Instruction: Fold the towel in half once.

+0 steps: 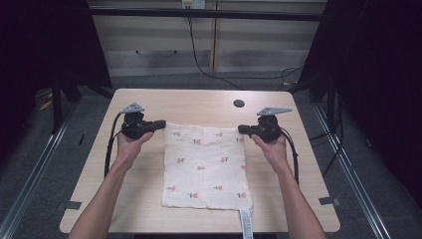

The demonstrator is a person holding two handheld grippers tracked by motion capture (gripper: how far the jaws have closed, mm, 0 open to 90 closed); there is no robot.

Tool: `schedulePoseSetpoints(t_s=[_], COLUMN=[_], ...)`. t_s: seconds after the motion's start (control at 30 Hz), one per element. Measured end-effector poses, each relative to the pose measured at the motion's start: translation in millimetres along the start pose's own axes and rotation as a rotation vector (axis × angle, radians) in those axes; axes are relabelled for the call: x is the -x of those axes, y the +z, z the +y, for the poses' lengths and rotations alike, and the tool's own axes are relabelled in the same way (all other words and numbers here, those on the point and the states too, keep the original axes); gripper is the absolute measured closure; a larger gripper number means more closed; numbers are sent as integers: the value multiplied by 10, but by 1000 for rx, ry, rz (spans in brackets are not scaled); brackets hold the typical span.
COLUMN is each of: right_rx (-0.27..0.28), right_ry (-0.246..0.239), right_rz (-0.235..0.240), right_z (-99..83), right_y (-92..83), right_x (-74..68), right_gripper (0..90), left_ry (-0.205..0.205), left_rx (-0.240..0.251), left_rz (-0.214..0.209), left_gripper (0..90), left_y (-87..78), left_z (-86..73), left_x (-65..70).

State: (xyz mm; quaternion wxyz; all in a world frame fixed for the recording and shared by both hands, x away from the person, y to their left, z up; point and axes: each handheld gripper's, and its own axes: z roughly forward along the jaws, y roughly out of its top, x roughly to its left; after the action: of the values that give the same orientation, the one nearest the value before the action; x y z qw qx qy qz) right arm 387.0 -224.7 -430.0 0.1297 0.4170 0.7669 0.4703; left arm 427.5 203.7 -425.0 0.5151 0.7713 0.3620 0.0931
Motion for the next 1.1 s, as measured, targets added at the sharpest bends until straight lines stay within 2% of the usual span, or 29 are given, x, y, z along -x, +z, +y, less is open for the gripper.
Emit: schedulePoseSetpoints(t_s=[0.2,0.27,0.37,0.47,0.57,0.63,0.7,0.83,1.07,1.1], right_rx=[39,27,76,64,44,42,45,38,43,40], right_ry=[-24,-50,-42,-36,-38,-36,-38,-59,-91,-98], right_rz=[-6,-20,-6,-3,8,14,22,31,56,60], right_z=[194,260,315,235,100,31,-19,-103,-249,-270], right_y=[-126,-152,-236,-250,-254,-277,-319,-403,-541,-555], right_x=[-23,-51,-56,-52,-75,-85,-107,-177,-345,-371], right_gripper=[873,873,873,873,874,874,874,874,874,874], left_ry=[37,44,61,65,74,58,59,54,86,76], left_rx=[43,61,80,87,70,81,77,100,94,97], left_rz=[5,-6,-16,-36,-33,-50,-50,-71,-68,-66], left_gripper=[883,883,883,883,884,884,884,884,883,883], left_y=[-121,-147,-185,-195,-166,-175,-194,-313,-478,-493], left_z=[250,307,338,252,158,73,21,-61,-193,-212], left_x=[83,109,152,177,203,213,229,257,337,353])
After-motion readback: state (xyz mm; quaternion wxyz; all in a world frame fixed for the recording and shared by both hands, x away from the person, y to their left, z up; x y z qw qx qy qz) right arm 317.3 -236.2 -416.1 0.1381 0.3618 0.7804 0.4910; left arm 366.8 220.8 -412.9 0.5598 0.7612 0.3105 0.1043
